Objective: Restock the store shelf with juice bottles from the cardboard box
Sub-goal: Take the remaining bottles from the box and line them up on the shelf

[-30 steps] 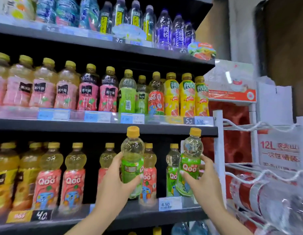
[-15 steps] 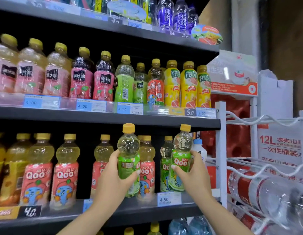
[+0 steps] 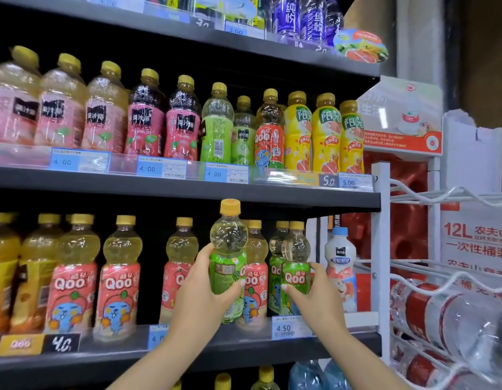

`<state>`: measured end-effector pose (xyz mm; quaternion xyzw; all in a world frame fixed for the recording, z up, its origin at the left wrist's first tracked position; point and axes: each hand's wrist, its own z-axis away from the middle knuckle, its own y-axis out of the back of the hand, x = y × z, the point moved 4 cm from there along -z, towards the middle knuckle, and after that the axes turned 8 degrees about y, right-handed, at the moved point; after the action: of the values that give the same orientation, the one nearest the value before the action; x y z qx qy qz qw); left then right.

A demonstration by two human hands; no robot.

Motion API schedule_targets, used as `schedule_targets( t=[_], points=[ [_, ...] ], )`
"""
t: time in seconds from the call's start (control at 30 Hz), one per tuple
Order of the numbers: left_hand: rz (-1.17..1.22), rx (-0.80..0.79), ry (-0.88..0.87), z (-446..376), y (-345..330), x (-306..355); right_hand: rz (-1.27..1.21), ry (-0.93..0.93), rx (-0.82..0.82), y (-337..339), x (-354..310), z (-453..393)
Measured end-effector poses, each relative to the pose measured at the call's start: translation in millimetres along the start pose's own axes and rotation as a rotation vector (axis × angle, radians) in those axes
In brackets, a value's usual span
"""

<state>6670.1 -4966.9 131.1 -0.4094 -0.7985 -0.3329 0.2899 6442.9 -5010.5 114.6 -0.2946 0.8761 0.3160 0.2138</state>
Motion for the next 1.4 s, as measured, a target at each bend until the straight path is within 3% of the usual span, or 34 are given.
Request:
schedule_targets(
  t=[0.57, 0.93, 1.13, 1.33, 1.4],
  points=[
    [-0.051, -0.008, -0.034, -2, -2, -2, 0.053, 0.021, -0.139, -27, -6, 0],
    [0.082, 0.022, -0.109, 23, 0, 33, -0.306, 0.160, -0.130, 51, -70, 30],
    [0.134, -0.084, -0.138, 39, -16, 62, -0.493, 0.159, -0.243, 63, -89, 41],
    [0.139, -0.221, -0.160, 48, -32, 71, -0.357, 0.165, -0.125, 78, -78, 45],
    [0.044, -0.244, -0.201, 42, -34, 73, -0.287, 0.148, -0.073, 84, -75, 39]
  ],
)
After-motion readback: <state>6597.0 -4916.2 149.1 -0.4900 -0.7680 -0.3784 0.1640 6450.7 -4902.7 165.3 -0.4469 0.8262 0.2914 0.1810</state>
